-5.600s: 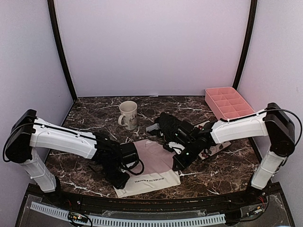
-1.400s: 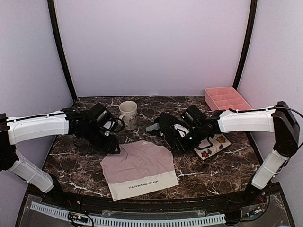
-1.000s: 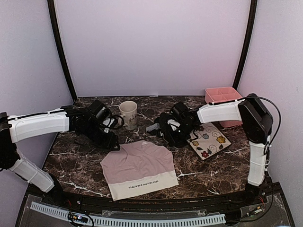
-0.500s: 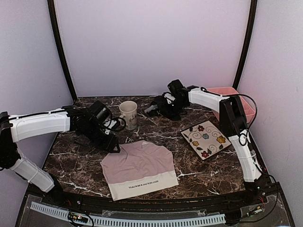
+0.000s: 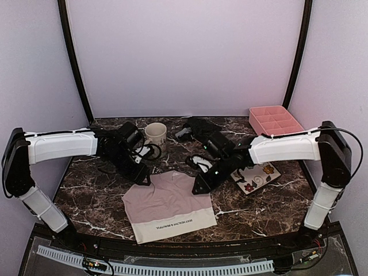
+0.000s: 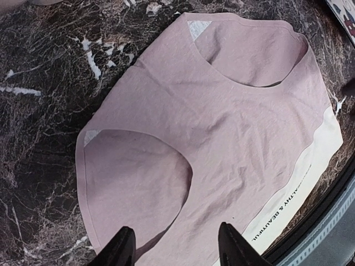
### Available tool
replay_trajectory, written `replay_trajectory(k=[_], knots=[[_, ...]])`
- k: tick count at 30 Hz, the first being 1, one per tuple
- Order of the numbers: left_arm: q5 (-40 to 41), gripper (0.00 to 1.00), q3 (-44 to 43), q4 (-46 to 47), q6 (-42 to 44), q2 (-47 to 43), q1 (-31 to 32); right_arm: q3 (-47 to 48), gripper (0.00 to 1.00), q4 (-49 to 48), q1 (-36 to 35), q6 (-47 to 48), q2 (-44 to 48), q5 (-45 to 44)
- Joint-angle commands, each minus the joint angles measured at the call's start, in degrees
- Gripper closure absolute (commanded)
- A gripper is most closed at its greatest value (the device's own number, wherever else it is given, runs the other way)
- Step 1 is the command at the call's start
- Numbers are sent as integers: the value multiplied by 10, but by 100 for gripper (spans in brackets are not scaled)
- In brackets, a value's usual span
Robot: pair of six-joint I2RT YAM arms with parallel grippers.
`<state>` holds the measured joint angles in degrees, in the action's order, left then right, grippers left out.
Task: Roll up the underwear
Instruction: Rotate the underwear at the center of the board.
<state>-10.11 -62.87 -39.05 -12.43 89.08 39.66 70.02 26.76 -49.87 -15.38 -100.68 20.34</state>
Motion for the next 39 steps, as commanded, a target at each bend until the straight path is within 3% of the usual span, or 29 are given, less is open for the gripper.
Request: replay_trajectory(k=[1,6,11,16,20,22,32,39], knots=[[-3,46,-17,-7,16,3,-3,-73,78,-26,-46,-37,-14,3],[-24,46,-9,-10,38,-12,-3,-89,82,-7,-46,-25,-49,-38],[-47,48,22,-4,60,-50,0,-46,86,34,26,14,-110,-95],[-45,50,38,-7,98,-56,32,84,87,69,102,59,-174,-156],[-11,54,20,-11,129,-6,82,223,86,102,113,87,-202,-166],[-4,57,3,-8,136,24,96,247,86,107,113,90,-193,-147],[59,68,-9,0,198,115,149,115,84,74,113,52,-69,-82],[-7,79,38,-23,194,94,243,30,84,74,113,31,-7,-66]])
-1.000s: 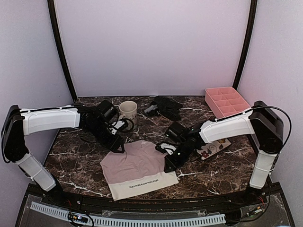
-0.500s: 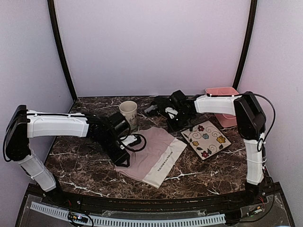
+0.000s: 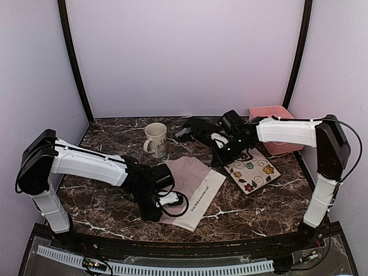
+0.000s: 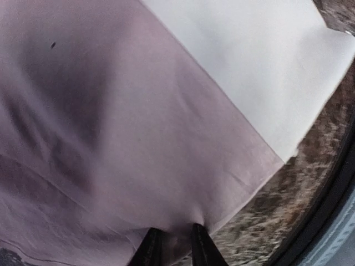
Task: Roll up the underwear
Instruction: Rotate the underwear at the center of the board.
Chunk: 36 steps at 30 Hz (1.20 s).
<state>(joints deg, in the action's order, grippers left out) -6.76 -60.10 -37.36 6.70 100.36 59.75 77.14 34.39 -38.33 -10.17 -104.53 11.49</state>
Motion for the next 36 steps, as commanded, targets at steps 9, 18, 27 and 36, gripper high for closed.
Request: replay_trajectory(k=[9,18,27,36], knots=[[-145,75,-246,-55,36,115,87,-125,83,-16,-3,-50,83,43],[-144,69,-266,-39,41,76,-1,-148,83,-32,-10,-73,104,64],[-41,68,-107,17,18,-66,-110,-170,86,-95,-98,-135,36,50],[-40,70,-7,24,30,-109,-100,-107,91,-66,-71,-72,-77,-16]])
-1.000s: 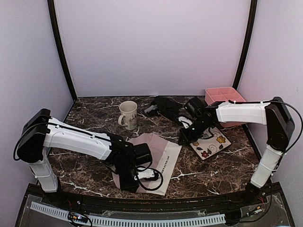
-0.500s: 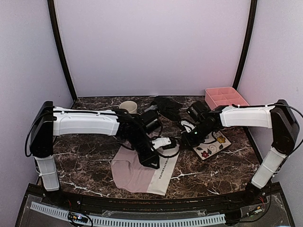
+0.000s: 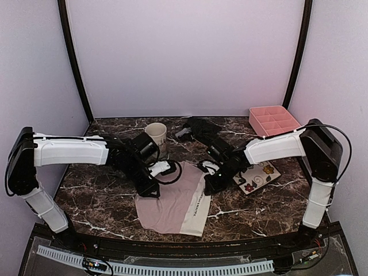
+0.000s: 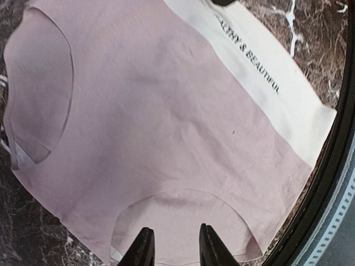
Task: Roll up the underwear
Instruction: Rotate the underwear at the center of the board.
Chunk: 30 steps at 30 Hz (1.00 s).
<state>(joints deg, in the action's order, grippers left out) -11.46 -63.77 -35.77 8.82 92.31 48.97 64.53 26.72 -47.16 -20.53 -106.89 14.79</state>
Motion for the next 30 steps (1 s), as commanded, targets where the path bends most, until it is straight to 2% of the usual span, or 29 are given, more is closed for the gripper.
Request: replay_trajectory(k=[1,6,11,18,25,28,30], knots=[[11,70,32,9,10,-27,14,31,91,14,26,40,-60,-52],[25,71,34,18,19,13,67,99,92,32,74,82,-82,-50],[27,74,3,20,12,103,128,137,90,55,78,101,-56,-32],[-54,82,-87,15,3,200,189,68,87,72,95,79,67,-28],[-151,85,-279,19,7,321,243,-8,87,110,124,80,167,-32],[-152,81,-346,-18,11,345,248,-33,86,119,126,87,192,-28],[-142,76,-344,-45,9,330,247,-51,86,112,126,89,204,-13]])
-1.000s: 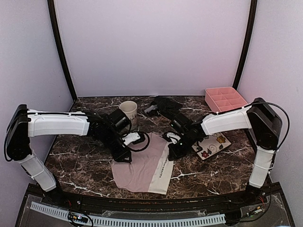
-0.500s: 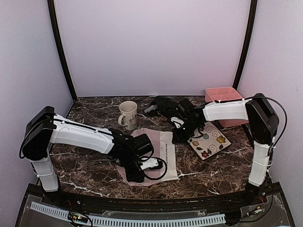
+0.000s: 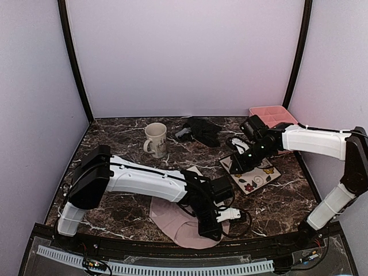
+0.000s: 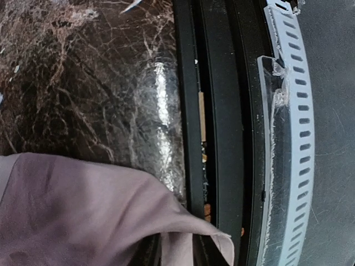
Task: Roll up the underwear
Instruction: Rotate the underwear at the center of the board.
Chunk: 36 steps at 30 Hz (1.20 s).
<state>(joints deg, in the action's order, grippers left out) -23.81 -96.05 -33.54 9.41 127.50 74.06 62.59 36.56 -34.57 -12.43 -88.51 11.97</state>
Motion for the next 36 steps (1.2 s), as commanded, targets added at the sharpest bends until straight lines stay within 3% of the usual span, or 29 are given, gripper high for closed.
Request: replay_trajectory(k=[1,6,10,13,17,23,36], knots=[[-13,74,-5,-82,1,-43,-6,-43,86,7,0,5,25,30],[-34,65,131,-66,-39,-170,-59,-72,85,-28,-12,-10,28,77],[19,65,204,-14,-63,-228,-127,-71,85,-33,-33,-14,17,86],[114,65,191,-12,-69,-206,-156,-80,85,-35,-54,-25,18,87],[165,66,157,-7,-75,-159,-183,-108,81,-43,-75,-52,37,93],[184,67,152,-5,-73,-133,-205,-130,77,-58,-93,-65,21,82],[221,73,268,-12,-52,-158,-268,-84,66,-57,-105,-18,-45,85]])
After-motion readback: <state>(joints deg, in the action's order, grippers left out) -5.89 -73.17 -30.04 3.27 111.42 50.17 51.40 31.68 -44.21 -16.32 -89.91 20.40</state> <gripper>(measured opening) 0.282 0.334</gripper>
